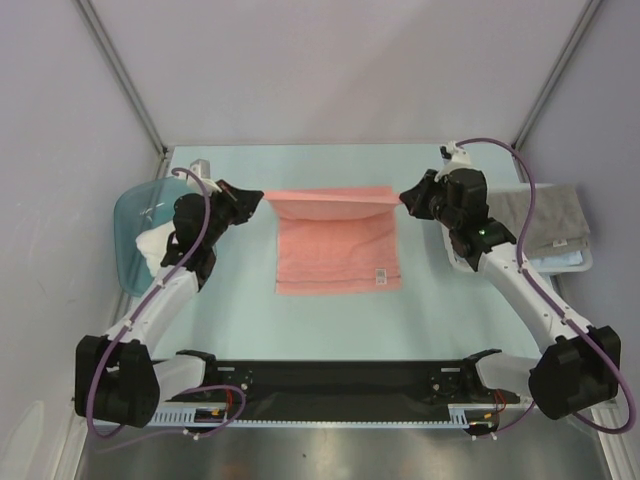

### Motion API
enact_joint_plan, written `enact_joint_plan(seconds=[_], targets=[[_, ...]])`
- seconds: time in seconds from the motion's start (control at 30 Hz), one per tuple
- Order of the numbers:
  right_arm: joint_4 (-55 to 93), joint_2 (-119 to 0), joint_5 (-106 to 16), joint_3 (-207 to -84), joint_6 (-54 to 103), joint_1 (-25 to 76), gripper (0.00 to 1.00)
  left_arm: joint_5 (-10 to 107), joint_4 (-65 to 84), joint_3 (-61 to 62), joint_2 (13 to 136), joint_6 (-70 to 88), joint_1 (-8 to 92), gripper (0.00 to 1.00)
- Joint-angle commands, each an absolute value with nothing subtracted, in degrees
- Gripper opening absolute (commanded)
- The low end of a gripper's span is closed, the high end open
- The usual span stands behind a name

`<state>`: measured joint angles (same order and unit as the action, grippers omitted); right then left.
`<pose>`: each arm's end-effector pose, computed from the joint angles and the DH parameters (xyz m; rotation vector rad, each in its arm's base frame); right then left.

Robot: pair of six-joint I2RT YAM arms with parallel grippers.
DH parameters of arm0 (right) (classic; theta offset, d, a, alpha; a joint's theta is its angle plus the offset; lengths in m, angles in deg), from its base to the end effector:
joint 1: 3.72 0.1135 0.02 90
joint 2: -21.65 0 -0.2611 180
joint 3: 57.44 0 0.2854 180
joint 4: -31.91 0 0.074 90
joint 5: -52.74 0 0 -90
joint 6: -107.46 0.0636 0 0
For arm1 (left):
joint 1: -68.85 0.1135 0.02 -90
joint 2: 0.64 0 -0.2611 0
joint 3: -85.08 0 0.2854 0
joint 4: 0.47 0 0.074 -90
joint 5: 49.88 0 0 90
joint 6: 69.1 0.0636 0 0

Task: Fold and stack the towels
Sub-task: Fold the towel

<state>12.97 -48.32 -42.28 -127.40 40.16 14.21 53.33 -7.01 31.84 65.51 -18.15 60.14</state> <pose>0.3274 0.1118 0.3142 0.0201 1.9402 0.5604 0.3217 -0.0640 0.2735 -0.2809 1.7237 -0.8130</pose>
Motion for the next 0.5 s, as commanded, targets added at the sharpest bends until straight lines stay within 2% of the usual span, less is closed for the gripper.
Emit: enact_joint_plan(seconds=[0.0,0.47], targets=[[10.7,-44.6,-38.0,-126.7,39.2,13.4,0.0,49.3,-7.5,33.0,62.3,-17.9,61.5,0.0],[6.0,-40.8,-41.4,-119.8,39.7,13.9,0.0,50.4,-1.6,38.5,56.6,-19.0,59.6,0.0]])
